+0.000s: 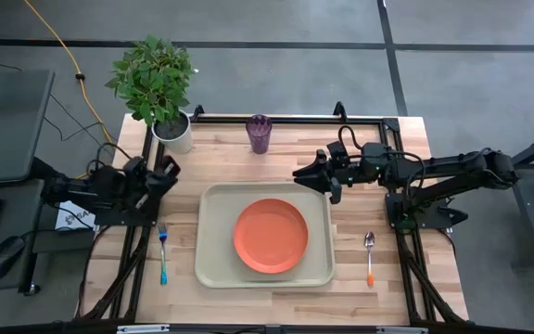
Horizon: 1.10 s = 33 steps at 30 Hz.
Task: Pick and place plate/cup/fork/spoon on tray
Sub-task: Put the purple cup to the top left side of the gray serving tray
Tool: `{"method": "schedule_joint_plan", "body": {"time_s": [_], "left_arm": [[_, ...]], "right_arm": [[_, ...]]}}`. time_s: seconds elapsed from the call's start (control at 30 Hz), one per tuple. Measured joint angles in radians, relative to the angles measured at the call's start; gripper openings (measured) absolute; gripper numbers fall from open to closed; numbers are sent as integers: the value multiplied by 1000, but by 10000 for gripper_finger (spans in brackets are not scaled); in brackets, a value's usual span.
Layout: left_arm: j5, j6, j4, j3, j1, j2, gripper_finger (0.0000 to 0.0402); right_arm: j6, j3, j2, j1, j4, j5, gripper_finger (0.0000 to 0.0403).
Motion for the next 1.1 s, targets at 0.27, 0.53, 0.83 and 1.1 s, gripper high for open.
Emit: {"method": "schedule_joint_plan", "body": {"time_s": [0.27, 0.53, 0.83, 1.1], "left_arm": [[-119, 20, -110, 128, 0, 116, 58], [-139, 21, -378, 375, 0, 413, 162], [-157, 154, -575, 630, 2, 695, 230], [-173, 174, -813, 857, 99, 883, 229]], "right_arm": [[0, 0, 0, 0, 0, 1, 122], [0, 0, 0, 0, 0, 1, 122], [0, 0, -1, 0, 5, -23, 122], [-1, 0, -1, 0, 88, -25, 122]]}}
